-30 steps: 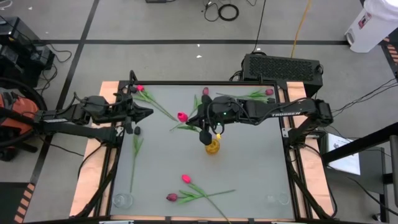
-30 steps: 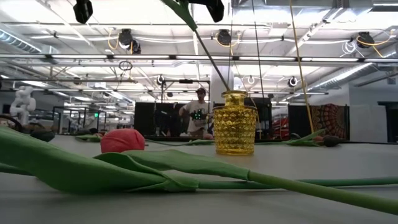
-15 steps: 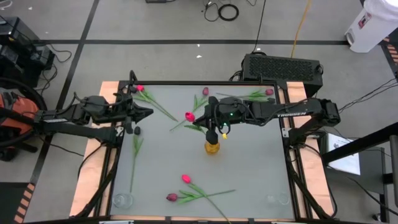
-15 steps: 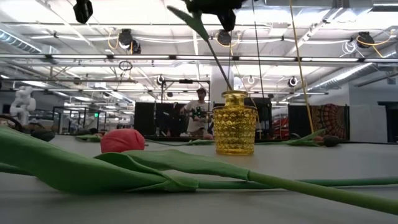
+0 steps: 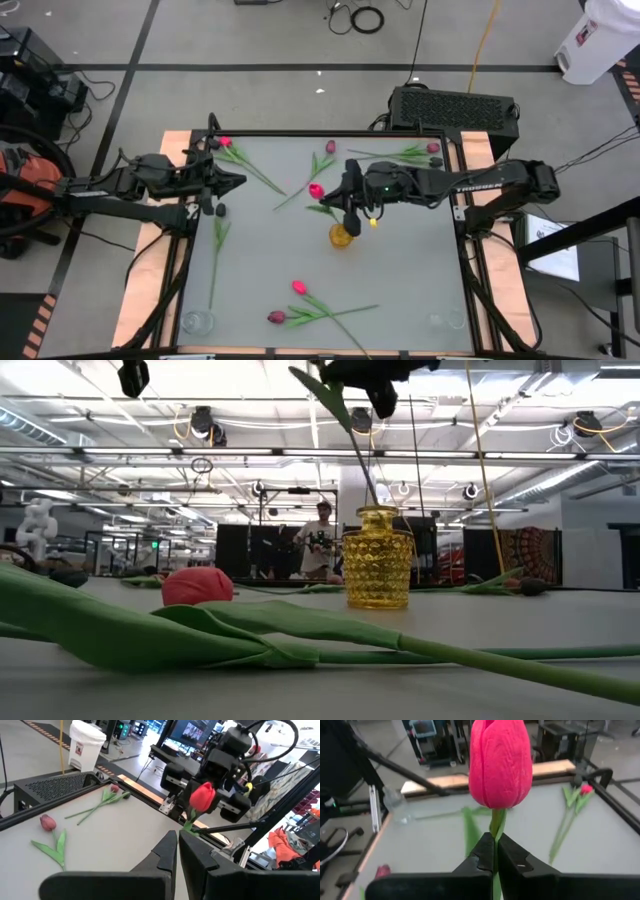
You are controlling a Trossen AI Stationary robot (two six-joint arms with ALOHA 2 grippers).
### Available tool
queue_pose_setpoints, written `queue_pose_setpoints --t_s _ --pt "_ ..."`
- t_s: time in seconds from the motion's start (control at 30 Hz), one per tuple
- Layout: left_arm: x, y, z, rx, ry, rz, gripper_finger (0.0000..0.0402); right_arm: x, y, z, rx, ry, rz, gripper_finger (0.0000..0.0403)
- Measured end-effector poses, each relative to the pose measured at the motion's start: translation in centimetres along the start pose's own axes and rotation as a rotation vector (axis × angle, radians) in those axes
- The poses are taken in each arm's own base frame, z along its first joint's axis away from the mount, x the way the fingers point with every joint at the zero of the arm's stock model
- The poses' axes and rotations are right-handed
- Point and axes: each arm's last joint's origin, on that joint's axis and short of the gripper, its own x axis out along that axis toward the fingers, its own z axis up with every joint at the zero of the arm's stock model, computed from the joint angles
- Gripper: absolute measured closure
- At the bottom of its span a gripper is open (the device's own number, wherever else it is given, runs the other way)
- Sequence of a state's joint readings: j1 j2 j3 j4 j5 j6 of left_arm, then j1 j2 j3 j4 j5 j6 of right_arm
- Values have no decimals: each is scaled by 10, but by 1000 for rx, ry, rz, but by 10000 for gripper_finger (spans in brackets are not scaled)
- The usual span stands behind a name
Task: Sort flowers into vase by color
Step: Put the middle right pink flower into the yellow vase
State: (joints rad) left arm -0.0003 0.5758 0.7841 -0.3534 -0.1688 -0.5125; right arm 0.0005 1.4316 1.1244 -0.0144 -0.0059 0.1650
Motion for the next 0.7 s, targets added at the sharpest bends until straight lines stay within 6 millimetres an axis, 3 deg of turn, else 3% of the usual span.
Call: queue_pose_setpoints --t_s 0.3,0.7 --pt "0 0 0 0 1 0 375 -10 -1 -10 9 -57 12 403" --pt "0 0 0 0 0 0 375 -9 -2 -26 14 -99 25 403"
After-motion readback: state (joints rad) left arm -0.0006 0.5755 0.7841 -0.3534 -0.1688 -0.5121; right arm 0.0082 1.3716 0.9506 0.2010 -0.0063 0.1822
